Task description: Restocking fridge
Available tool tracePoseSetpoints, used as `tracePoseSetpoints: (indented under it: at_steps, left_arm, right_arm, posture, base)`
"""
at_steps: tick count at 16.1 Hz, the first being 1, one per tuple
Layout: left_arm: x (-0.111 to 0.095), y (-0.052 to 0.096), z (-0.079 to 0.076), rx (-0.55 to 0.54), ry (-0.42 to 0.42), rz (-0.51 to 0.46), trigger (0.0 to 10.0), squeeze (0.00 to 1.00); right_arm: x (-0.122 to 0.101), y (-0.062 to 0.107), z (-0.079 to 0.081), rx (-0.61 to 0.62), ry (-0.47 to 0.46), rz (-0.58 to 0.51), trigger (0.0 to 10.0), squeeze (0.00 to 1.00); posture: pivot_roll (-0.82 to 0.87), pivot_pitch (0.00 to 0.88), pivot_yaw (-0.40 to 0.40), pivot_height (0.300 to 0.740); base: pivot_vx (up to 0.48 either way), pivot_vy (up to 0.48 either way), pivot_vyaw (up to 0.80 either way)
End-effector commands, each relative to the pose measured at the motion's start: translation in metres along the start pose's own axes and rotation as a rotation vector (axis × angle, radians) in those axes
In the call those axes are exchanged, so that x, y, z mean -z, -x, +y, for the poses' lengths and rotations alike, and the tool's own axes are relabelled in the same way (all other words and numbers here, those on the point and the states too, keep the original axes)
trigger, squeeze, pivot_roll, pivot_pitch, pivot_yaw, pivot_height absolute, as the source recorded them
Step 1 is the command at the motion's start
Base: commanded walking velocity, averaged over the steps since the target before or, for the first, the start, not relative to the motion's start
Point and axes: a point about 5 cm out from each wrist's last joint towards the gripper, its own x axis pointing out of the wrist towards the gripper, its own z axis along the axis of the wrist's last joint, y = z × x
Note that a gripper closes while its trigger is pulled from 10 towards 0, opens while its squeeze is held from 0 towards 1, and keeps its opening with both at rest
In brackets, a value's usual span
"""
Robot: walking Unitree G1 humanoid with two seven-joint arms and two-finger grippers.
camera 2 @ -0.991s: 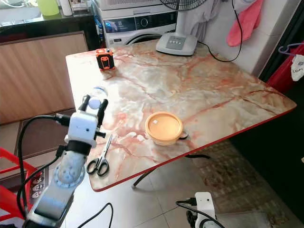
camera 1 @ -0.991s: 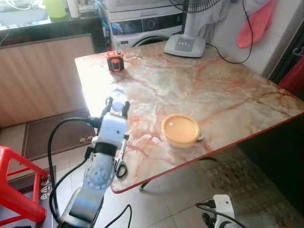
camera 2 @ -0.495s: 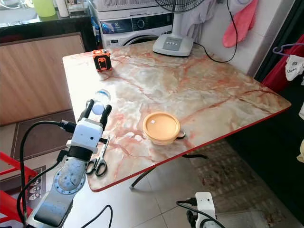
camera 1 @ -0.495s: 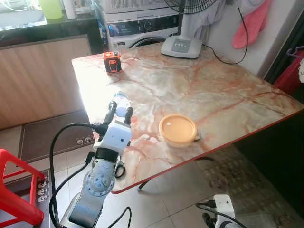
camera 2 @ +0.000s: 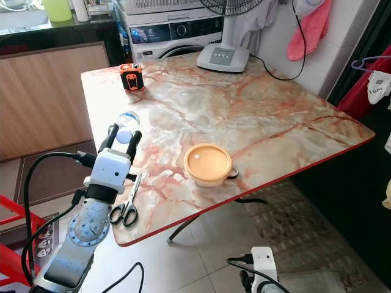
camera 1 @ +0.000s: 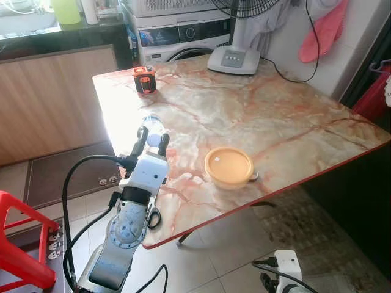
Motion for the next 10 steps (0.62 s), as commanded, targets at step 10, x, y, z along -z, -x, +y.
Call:
tracePoseSetpoints:
  at_steps: [10]
  left_arm:
    - [-0.0051, -0.0034, 0.0025, -0.012, -0.031, -0.038, 10.0, 0.00]
  right_arm:
    - [-0.0002, 0.0002, -0.0020, 0.009, -0.006, -0.001, 10.0, 0.00]
  posture:
    - [-0.01, 0.020, -0.057, 0.740]
  base:
    - [-0.273, 0.000, 0.00]
